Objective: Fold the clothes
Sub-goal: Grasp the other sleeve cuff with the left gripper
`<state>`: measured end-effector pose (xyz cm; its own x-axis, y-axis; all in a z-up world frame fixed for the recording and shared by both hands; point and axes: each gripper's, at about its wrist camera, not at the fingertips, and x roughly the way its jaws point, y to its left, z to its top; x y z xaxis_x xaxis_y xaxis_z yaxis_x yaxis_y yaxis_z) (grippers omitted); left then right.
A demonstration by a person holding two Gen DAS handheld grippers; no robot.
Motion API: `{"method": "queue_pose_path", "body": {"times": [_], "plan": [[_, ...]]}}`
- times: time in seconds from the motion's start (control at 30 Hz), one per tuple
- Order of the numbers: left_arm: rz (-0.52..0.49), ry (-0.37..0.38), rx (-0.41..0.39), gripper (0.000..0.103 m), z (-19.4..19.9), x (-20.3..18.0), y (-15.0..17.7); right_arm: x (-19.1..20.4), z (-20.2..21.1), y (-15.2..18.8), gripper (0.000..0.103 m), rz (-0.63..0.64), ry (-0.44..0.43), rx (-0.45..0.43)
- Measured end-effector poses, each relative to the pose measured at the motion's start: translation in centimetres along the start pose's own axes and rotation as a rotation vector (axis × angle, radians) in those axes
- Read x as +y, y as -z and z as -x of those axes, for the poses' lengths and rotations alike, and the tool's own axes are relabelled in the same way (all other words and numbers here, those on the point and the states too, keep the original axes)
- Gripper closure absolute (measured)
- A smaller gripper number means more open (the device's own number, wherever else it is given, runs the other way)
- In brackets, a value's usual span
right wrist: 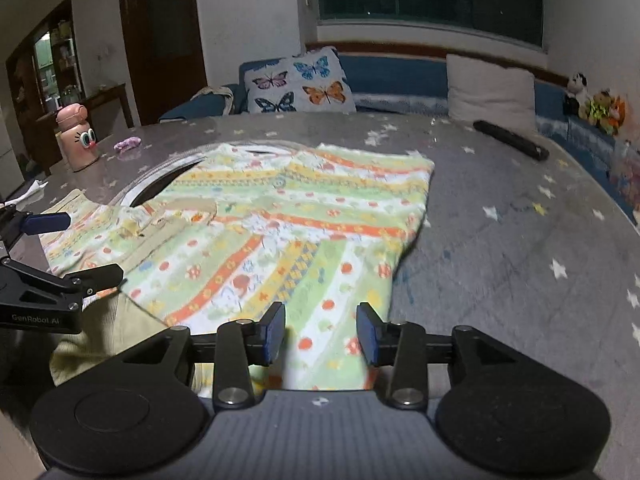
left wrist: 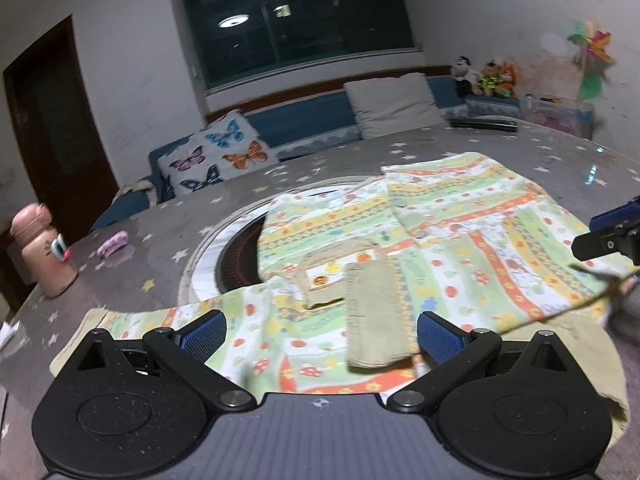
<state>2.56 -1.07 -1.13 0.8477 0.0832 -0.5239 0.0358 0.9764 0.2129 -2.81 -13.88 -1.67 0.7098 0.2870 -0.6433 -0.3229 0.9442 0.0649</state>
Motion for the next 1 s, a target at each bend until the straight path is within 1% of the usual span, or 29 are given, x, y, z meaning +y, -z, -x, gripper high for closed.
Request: {"method": "queue_pose_path", "body": {"times": [0.03,0.2,0.33,0.43,0.47,0.63,0.7,0.77,0.83,0.93,1.0], "plan": [[0.008,-0.007,0.007,0.0,-0.2,0.2,0.0,0.1,-0.3,-0.2,0.059,0.0,-0.003,-0.003],[0.016,-0.036,0.035,0.0,-0.9,1.0,0.3,0.8,-2.2,-1.3,0.054,0.007,-0.009,-0.016],[0.031,-0.05,0.054,0.0,-1.2,1.9,0.6,0.9,-3.8,-1.8,0.052,0.011,-0.002,0.004],[0.063,-0.059,0.051,0.0,-0.9,3.0,0.7,1.1,-4.2,-1.8,0.046,0.017,-0.004,0.012],[0.072,-0.069,0.049,0.0,-0.8,3.4,0.7,1.1,-4.3,-1.8,0.044,0.021,-0.004,0.013],[0.151,-0.159,0.058,0.002,-0.9,6.9,1.1,1.5,-4.3,-1.6,0.041,0.041,0.002,0.016],[0.197,-0.202,0.071,0.006,-1.1,8.8,1.2,1.4,-4.3,-1.5,0.04,0.039,0.002,0.018],[0.255,-0.236,0.085,0.014,-1.3,10.9,1.4,1.5,-4.3,-1.6,0.04,0.036,0.0,0.018],[0.31,-0.279,0.095,0.018,-1.5,13.0,1.6,1.5,-4.4,-1.6,0.04,0.036,-0.002,0.019],[0.368,-0.343,0.106,0.028,-1.6,15.8,2.0,1.6,-4.5,-1.6,0.039,0.038,-0.001,0.02],[0.4,-0.38,0.118,0.03,-1.9,17.6,2.4,1.6,-4.5,-1.6,0.039,0.036,0.0,0.02]]}}
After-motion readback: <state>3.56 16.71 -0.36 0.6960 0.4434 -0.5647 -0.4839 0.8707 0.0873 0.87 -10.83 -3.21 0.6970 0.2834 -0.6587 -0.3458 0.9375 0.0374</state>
